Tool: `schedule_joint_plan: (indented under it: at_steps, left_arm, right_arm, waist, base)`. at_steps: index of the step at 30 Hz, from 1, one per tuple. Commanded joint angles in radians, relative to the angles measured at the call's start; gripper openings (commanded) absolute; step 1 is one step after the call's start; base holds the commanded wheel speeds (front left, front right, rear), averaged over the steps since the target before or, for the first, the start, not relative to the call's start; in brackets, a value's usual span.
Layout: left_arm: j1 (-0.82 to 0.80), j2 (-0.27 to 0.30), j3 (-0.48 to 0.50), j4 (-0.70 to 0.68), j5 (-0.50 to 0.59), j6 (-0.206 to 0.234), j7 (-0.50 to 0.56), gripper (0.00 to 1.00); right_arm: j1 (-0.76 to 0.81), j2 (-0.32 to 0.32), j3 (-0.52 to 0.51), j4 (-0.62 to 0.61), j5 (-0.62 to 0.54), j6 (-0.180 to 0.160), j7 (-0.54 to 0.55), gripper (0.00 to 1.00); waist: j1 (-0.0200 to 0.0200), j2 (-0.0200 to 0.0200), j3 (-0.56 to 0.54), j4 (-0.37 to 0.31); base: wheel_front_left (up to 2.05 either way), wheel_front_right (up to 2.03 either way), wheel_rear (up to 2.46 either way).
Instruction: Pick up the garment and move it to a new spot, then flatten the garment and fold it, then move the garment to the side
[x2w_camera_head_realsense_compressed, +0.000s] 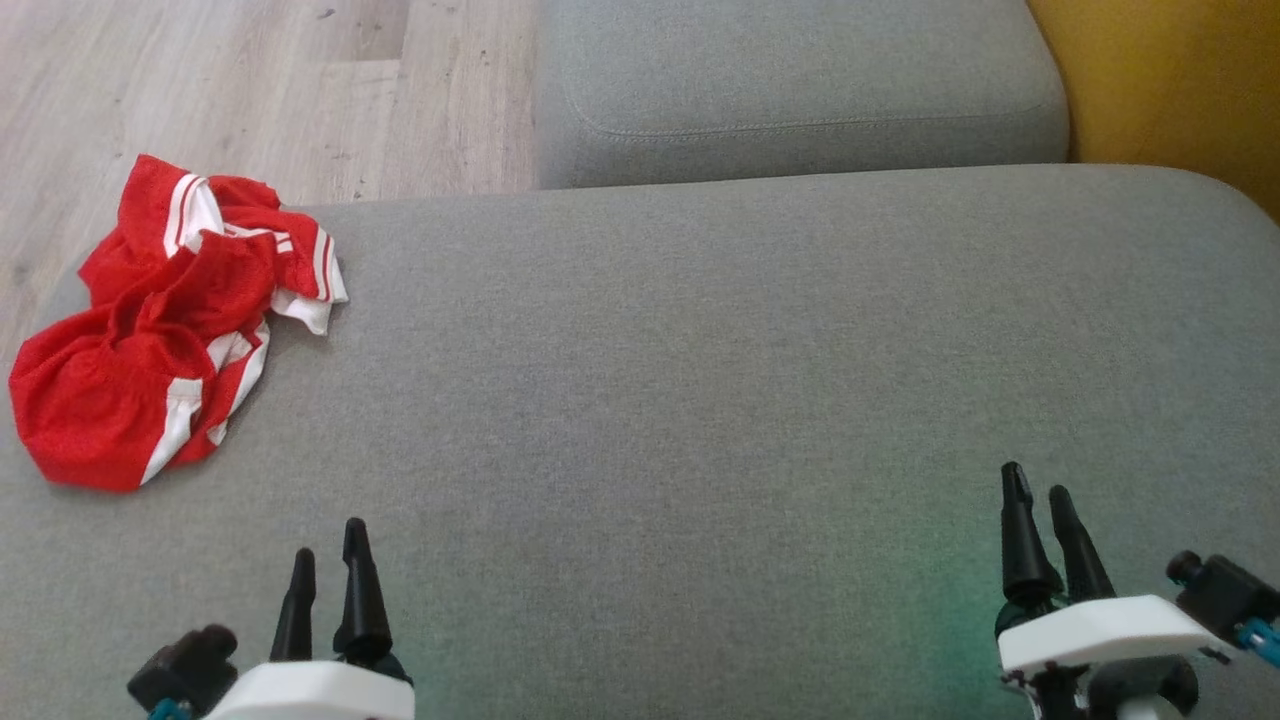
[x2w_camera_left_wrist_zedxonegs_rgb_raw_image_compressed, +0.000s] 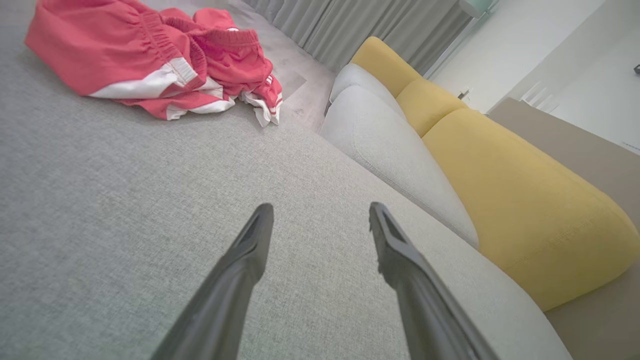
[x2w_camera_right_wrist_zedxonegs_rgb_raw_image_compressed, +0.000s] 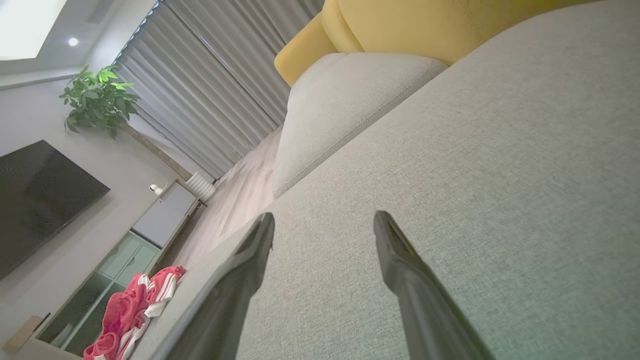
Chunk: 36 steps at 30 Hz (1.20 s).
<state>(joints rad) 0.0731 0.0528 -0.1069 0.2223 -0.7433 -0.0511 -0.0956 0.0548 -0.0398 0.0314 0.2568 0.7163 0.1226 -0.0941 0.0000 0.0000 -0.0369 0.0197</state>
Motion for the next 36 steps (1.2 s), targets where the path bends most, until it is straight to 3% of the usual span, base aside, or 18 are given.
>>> schedule_joint_plan:
  at_steps: [1, 36]
  left_arm:
    - [-0.015, 0.014, 0.005, -0.029, 0.035, 0.005, -0.014, 1.0]
    - [0.023, 0.031, -0.05, -0.003, 0.4, 0.06, -0.114, 1.0]
  right_arm:
    - [-0.024, -0.006, 0.023, -0.036, -0.034, 0.005, -0.016, 1.0]
    - [0.0, -0.009, 0.107, -0.055, -0.473, 0.007, -0.075, 1.0]
  waist:
    - [0.0, 0.0, 0.0, 0.001]
    - [0.0, 0.0, -0.017, 0.011]
  base:
    - [0.0, 0.0, 0.0]
    - [0.0, 0.0, 0.0]
